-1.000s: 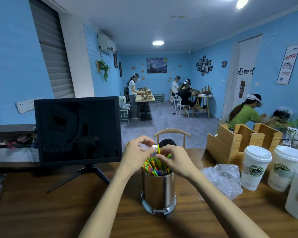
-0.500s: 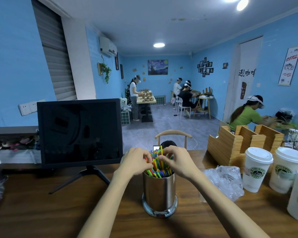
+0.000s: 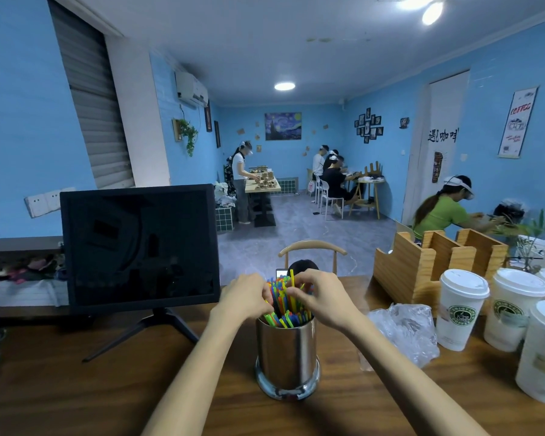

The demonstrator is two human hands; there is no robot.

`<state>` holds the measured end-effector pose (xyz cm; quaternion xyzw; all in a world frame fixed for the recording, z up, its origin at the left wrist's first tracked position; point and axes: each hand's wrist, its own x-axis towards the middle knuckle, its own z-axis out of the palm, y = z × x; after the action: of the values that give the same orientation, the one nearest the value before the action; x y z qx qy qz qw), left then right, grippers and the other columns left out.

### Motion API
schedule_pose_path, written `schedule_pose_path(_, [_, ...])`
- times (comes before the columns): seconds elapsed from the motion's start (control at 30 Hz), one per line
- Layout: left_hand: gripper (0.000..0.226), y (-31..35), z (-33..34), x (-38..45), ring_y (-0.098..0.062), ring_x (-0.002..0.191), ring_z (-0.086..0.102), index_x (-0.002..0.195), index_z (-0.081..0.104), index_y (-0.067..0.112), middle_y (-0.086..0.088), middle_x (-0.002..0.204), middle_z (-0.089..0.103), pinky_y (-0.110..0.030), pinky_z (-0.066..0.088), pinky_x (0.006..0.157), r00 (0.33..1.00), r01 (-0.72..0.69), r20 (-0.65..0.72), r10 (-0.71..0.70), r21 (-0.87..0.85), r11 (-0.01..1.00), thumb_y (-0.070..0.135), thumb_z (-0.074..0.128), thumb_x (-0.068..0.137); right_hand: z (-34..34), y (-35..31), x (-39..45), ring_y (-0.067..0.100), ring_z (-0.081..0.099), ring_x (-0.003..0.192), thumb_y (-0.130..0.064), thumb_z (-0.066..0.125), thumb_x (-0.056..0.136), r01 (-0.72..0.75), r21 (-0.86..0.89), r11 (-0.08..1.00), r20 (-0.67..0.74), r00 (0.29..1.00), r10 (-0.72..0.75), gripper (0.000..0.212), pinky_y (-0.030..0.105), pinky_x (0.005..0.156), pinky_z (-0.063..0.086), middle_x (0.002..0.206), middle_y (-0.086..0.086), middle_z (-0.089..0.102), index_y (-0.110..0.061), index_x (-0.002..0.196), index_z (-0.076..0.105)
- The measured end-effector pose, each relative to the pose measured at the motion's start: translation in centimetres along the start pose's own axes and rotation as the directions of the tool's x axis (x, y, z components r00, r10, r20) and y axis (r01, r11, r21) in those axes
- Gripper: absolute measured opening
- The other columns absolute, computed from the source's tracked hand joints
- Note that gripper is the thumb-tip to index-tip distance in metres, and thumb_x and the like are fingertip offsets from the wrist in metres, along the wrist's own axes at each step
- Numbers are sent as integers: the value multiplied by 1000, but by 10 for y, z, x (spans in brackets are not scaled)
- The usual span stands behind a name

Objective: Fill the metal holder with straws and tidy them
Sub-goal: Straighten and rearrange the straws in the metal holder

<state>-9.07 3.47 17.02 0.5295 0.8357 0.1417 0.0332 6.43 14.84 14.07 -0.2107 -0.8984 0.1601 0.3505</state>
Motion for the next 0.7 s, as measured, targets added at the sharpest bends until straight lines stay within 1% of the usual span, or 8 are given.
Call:
schedule_pose_path(0.17, [13, 1, -3, 3, -22, 89, 71, 87, 79, 15, -3, 93, 76, -41, 62, 78, 998, 12, 67, -11, -14, 1000, 19, 68, 81, 1, 0, -2, 8, 54, 75, -36, 72, 92, 0, 1, 1000, -2, 1000, 0, 18, 14, 63, 35, 82, -12, 60, -18, 93, 75])
schedule_pose_path(0.27, [10, 1, 0, 2, -20, 87, 70, 83, 79, 18, 0, 87, 75, -38, 61, 77, 998, 11, 54, -8, -47, 999, 18, 68, 83, 2, -1, -3, 10, 57, 77, -35, 72, 92, -6, 19, 1000, -1, 1000, 6, 17, 25, 67, 42, 84, -9, 65, -19, 95, 75])
schedule_pose_path(0.3, [8, 0, 2, 3, -18, 84, 69, 80, 78, 22, 3, 82, 72, -35, 59, 75, 999, 5, 33, -2, -85, 996, 19, 72, 83, 3, -1, -3, 11, 58, 77, -34, 72, 92, -8, 21, 1000, 0, 1000, 8, 16, 28, 69, 44, 85, -7, 66, -19, 94, 75])
schedule_pose_path(0.37, [6, 0, 4, 2, -9, 76, 65, 78, 79, 27, 8, 76, 70, -22, 52, 64, 999, -11, -48, 1, -225, 974, 24, 79, 83, 5, 0, -4, 10, 59, 79, -33, 71, 91, -2, 25, 1000, -1, 1000, 2, 14, 30, 71, 46, 89, -8, 68, -22, 100, 73])
schedule_pose_path(0.43, [3, 1, 6, 1, -6, 76, 64, 85, 81, 25, 7, 79, 73, -16, 45, 61, 990, -43, -142, -8, -349, 936, 28, 80, 85, 6, -1, -4, 3, 57, 83, -30, 71, 92, -7, 53, 999, 4, 1000, 7, 27, 24, 75, 43, 95, -13, 67, -27, 119, 69])
schedule_pose_path(0.5, [9, 0, 8, 1, -9, 85, 66, 94, 81, 23, 4, 89, 76, -22, 47, 71, 979, -69, -204, -10, -378, 923, 28, 77, 87, 6, -3, -4, 2, 56, 83, -25, 71, 92, -30, 83, 996, 6, 1000, 30, 42, 21, 76, 41, 94, -16, 64, -30, 133, 61])
schedule_pose_path(0.6, [15, -1, 12, 0, -12, 90, 69, 102, 80, 24, 4, 90, 78, -32, 55, 86, 963, -96, -267, -34, -456, 885, 23, 78, 87, 9, -5, -5, 7, 59, 80, -18, 69, 93, -41, 115, 993, 7, 999, 41, 50, 23, 75, 45, 87, -23, 60, -33, 138, 56])
schedule_pose_path(0.7, [13, -2, 18, -3, -9, 81, 71, 85, 74, 34, 13, 71, 75, -34, 57, 80, 922, -128, -374, -97, -532, 837, 27, 83, 80, 12, -4, -6, 7, 63, 90, -17, 67, 90, -3, 59, 998, 5, 1000, 3, 43, 23, 78, 45, 100, -15, 67, -33, 129, 64])
